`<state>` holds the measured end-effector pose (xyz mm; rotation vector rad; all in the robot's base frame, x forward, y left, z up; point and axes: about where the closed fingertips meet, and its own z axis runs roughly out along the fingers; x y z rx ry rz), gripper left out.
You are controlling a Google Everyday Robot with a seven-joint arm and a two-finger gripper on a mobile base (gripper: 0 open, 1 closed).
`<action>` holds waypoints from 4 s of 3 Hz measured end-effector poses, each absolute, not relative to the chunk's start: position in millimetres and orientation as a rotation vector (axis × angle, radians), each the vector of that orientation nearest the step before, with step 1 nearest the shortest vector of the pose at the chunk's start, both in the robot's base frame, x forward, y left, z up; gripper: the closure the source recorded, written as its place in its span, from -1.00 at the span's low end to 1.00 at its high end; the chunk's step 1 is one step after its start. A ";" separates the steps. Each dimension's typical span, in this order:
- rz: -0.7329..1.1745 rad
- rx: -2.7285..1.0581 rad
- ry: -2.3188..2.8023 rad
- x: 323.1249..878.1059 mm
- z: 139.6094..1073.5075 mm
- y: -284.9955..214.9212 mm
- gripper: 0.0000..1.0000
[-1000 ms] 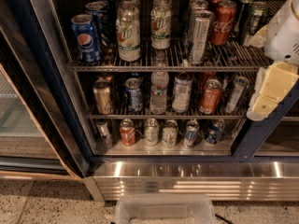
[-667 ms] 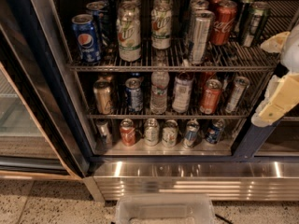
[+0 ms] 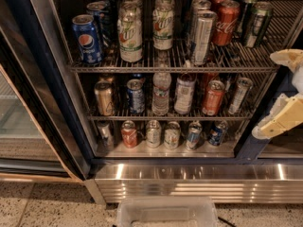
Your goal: Pick green can from top shelf of fridge
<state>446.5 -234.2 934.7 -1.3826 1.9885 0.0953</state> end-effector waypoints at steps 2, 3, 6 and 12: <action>0.091 -1.362 2.002 448.2 931.2 -233.9 -1.00; 0.101 -1.273 2.006 456.9 924.2 -230.5 -1.00; -0.001 -0.999 1.836 498.0 924.3 -222.7 -1.00; -0.074 -0.728 1.881 549.8 909.6 -227.7 -1.00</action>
Offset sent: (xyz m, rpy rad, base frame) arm 0.0051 -0.0025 -0.0106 0.0097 0.0088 -0.0445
